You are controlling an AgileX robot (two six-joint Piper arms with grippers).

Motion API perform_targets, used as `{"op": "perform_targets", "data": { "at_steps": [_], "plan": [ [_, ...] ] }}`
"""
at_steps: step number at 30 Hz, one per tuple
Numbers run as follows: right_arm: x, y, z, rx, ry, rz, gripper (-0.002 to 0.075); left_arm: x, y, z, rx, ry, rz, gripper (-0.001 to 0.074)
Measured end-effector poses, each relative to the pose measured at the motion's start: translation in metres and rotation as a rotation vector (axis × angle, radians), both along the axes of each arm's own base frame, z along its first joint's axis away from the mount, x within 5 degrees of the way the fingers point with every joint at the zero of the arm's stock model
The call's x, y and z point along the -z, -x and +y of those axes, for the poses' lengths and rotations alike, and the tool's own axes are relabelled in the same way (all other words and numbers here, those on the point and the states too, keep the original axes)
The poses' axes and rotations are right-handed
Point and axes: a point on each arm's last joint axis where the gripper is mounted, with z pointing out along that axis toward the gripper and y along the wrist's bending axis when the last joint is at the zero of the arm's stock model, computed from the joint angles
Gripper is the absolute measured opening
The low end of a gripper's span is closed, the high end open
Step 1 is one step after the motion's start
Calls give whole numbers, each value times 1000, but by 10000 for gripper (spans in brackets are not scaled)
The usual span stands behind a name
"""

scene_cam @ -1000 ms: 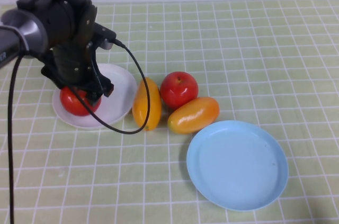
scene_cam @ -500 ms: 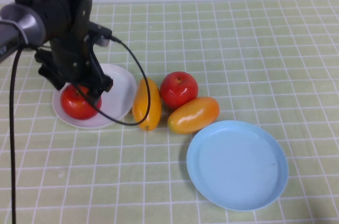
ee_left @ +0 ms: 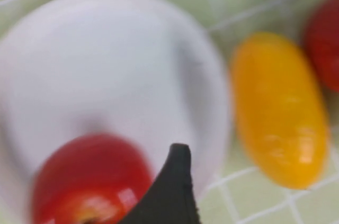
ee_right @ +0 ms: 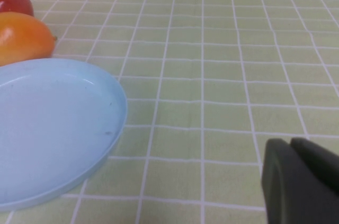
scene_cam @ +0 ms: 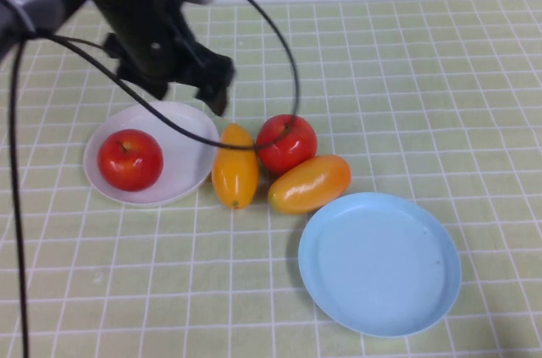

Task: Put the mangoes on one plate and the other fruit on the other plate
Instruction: Put one type of fruit in the left plate

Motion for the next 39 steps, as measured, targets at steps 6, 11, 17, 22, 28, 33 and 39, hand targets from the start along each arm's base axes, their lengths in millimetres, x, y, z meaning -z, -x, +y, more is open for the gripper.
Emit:
{"op": "perform_targets", "data": {
  "at_steps": [6,11,17,22,28,33,39],
  "plan": [
    [0,0,0,0,0,0,-15,20,16,-59,263,-49,-31,669],
    [0,0,0,0,0,0,-15,32,26,-100,419,-116,-155,669],
    [0,0,0,0,0,0,-16,50,27,-119,468,-132,-177,669],
    [0,0,0,0,0,0,-15,61,20,-121,460,-139,-191,669],
    [0,0,0,0,0,0,-15,68,14,-121,431,-163,-220,669],
    [0,0,0,0,0,0,-15,68,8,-118,397,-152,-241,669],
    [0,0,0,0,0,0,-15,83,1,-113,363,-151,-193,669]
  ]
}}
